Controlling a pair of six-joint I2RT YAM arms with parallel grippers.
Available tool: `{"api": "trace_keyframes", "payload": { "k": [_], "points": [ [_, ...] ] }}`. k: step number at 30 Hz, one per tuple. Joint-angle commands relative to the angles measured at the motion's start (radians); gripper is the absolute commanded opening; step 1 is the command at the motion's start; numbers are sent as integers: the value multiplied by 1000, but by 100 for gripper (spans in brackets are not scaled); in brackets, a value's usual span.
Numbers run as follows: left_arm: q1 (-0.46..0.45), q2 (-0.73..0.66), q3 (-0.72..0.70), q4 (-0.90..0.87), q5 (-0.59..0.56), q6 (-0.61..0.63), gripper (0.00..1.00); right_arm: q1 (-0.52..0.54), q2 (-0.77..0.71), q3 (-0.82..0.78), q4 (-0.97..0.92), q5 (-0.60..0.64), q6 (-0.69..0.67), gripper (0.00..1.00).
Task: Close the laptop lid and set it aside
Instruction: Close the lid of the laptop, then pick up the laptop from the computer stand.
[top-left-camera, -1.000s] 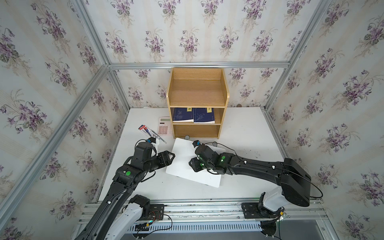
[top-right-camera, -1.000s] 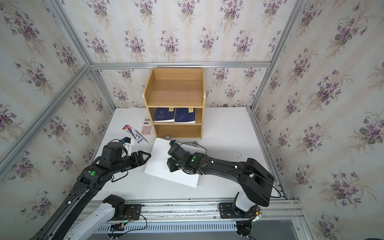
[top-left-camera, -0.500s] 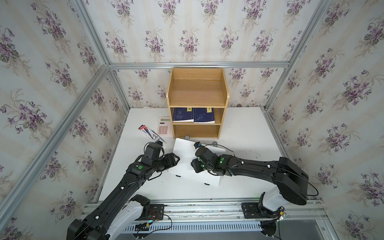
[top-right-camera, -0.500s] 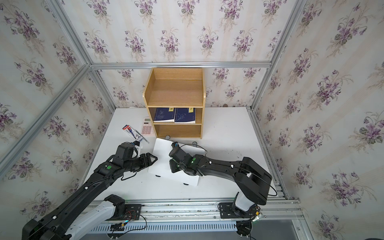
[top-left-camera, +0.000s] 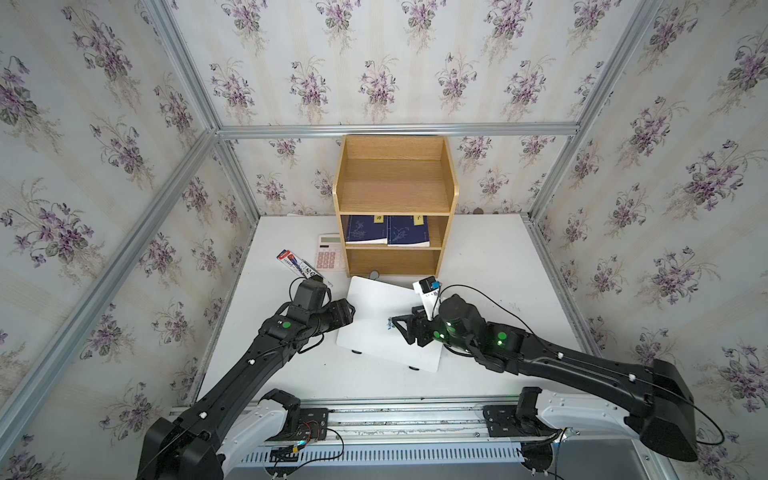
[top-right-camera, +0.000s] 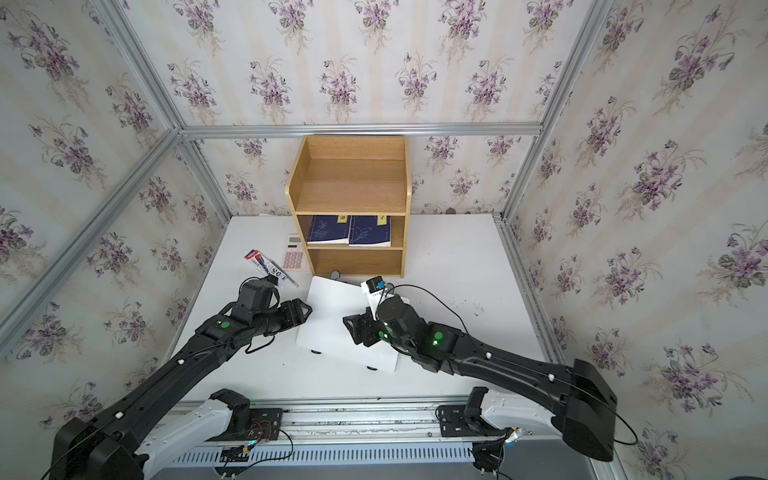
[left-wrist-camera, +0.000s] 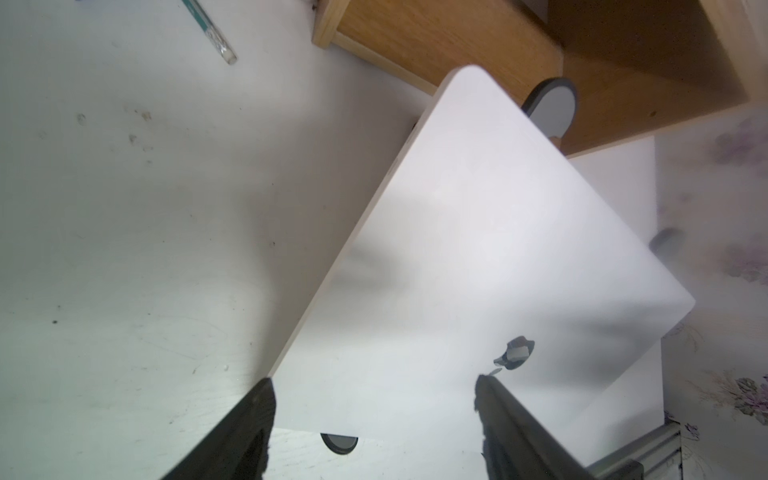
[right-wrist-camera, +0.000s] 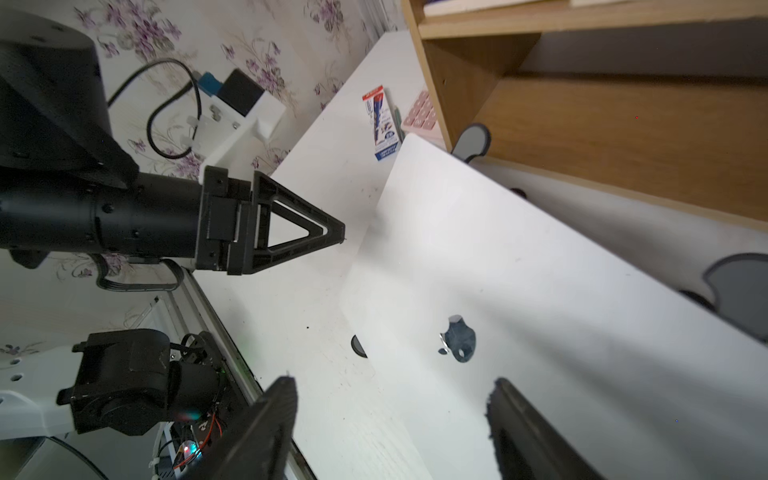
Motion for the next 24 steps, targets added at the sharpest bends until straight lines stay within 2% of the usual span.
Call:
{"api": "trace_keyframes", "payload": {
  "k": [1, 3, 5, 9, 12, 14, 17, 19, 24],
  "points": [
    [2, -1, 9, 35, -53, 63, 81, -15, -106, -51, -59, 116, -5, 95],
    [6, 6, 14, 60, -47, 80, 82, -51, -204, -85, -88, 134, 10, 100],
    [11, 13, 17, 87, -42, 90, 84, -119, -283, -132, -96, 87, 26, 100],
    [40, 29, -19, 194, 19, 79, 89, -308, -431, -262, -33, -128, 60, 100],
    [80, 48, -68, 293, 102, 60, 89, -417, -482, -353, 52, -296, 95, 100],
    [104, 62, -97, 354, 152, 44, 89, -474, -485, -418, 151, -431, 123, 100],
    [124, 69, -134, 432, 219, 35, 89, -507, -445, -496, 292, -556, 181, 98],
    [126, 67, -153, 460, 232, 31, 89, -554, -396, -533, 372, -594, 212, 95],
    [132, 78, -195, 502, 222, 5, 87, -561, -242, -621, 626, -662, 291, 85]
  ]
}}
